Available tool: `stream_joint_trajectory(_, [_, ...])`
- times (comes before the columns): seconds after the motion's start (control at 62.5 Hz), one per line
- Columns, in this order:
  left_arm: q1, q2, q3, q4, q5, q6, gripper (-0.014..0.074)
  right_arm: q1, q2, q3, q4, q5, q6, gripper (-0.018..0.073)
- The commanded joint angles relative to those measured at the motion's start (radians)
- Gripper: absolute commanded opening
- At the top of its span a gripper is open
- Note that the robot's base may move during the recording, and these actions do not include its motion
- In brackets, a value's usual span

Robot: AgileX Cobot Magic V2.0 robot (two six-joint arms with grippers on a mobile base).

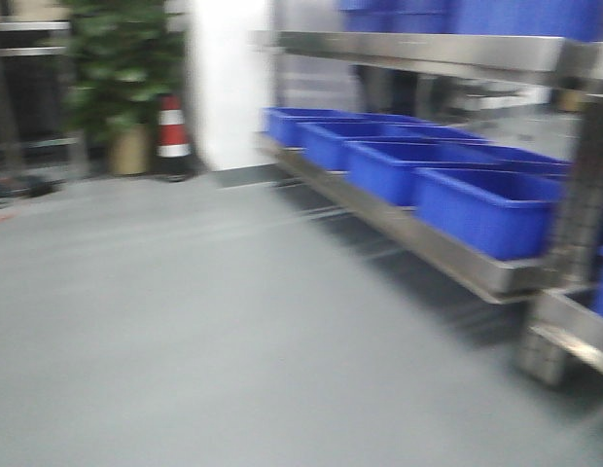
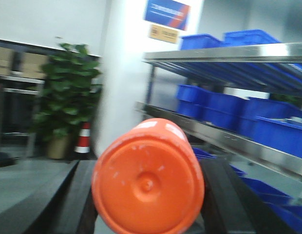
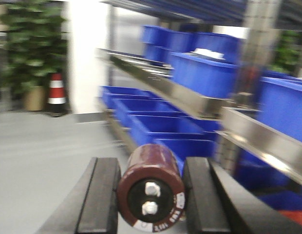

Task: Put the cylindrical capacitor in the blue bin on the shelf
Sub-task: 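Drive the base to the shelf of blue bins holding both cylinders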

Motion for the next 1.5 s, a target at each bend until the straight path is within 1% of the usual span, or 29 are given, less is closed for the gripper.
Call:
stream_joint_trajectory(0.0, [0.002, -0.008, -0.003, -0.003, -0.023, 0.000, -0.0111, 0.000, -0.003, 0.000, -0.007, -0.030, -0.003, -0.0162])
stream_joint_trajectory(1.488, [0.002, -0.008, -0.003, -0.003, -0.023, 0.000, -0.0111, 0.000, -0.003, 0.000, -0.007, -0.030, -0.003, -0.0162])
